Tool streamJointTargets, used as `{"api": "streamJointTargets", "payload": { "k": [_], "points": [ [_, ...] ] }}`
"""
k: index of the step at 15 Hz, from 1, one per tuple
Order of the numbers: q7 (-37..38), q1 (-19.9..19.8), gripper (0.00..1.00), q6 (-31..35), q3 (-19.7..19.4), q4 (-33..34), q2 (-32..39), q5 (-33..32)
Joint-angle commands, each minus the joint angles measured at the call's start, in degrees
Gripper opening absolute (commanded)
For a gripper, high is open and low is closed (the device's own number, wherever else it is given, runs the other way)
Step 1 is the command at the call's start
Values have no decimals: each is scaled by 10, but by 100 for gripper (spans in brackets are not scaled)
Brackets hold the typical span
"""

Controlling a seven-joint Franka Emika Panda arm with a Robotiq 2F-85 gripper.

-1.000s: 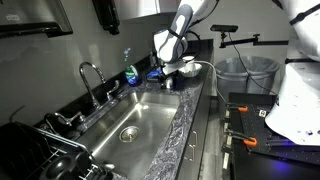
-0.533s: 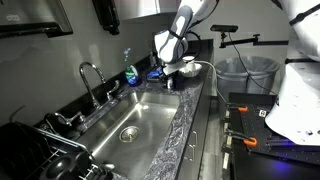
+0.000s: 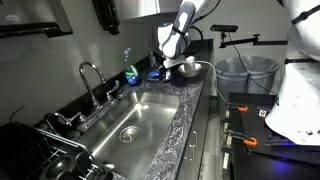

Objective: Put the white container on the black rack on the right

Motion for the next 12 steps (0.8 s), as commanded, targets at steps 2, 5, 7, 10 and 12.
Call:
{"api": "streamJointTargets", "payload": {
  "k": [2,5,7,10,12],
  "points": [
    [19,17,29,20,-49,-9,-38,-18],
    [23,10,29,-12,-54,6,-44,-7],
    [7,0,54,9,-47,7,-29,-8],
    [7,0,54,10,-47,7,-26,-8],
    [-4,-8,29,-1,-35,11,-25,6]
  ]
}}
